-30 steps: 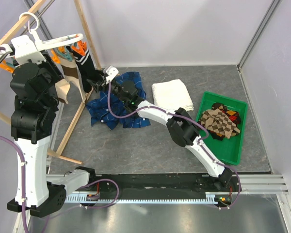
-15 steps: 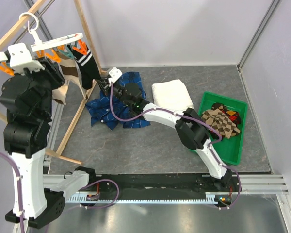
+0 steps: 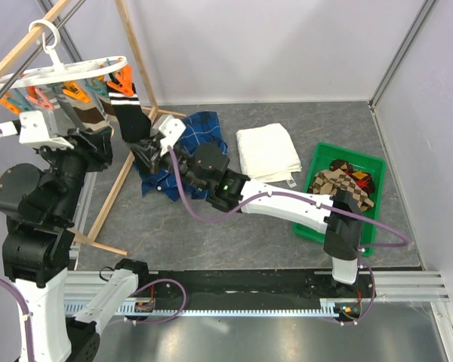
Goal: Remove the socks clipped to the hanger
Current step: Remove the sock from the hanger.
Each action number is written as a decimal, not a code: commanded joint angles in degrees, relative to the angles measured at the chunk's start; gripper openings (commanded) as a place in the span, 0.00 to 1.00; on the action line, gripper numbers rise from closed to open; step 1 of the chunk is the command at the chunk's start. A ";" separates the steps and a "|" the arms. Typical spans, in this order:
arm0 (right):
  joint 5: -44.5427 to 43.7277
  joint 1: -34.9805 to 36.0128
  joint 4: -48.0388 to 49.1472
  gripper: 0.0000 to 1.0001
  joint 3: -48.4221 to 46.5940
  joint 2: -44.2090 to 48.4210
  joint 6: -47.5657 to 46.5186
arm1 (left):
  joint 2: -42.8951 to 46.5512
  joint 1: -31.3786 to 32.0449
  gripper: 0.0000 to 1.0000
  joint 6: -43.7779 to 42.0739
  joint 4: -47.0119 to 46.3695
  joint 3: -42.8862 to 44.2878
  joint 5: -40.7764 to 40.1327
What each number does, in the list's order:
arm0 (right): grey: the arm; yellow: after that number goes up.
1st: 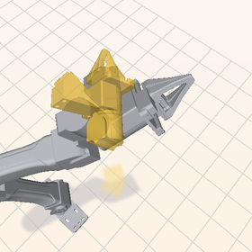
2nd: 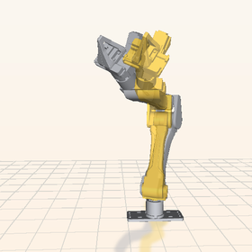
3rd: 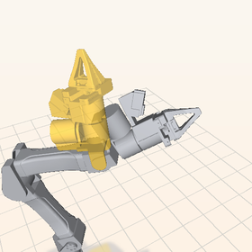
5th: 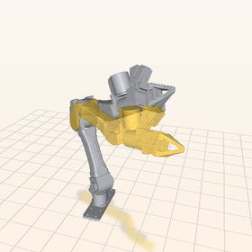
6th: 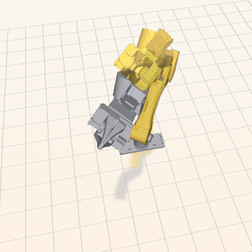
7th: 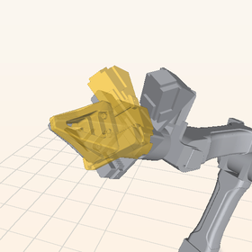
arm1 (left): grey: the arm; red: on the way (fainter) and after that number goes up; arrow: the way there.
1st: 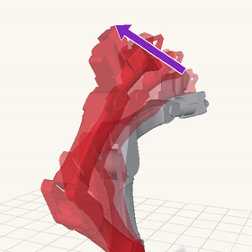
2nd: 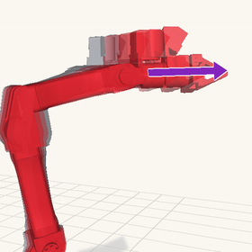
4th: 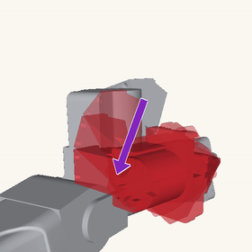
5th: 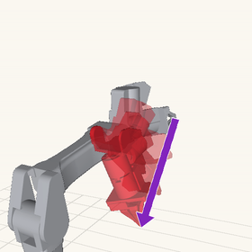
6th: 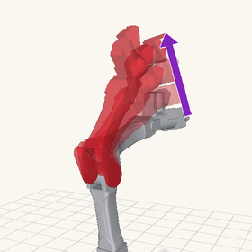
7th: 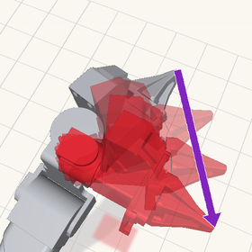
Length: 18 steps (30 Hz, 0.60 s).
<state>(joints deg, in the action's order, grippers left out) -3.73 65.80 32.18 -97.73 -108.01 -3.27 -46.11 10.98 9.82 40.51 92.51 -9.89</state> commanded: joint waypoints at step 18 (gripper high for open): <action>-11.39 6.97 -26.38 0.00 -21.44 -3.61 10.65 | 17.89 -0.09 0.56 3.80 -2.37 -27.03 11.83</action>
<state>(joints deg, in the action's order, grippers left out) -14.15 71.24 5.69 -113.36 -110.91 5.78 -28.14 10.72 13.06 36.84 66.57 1.76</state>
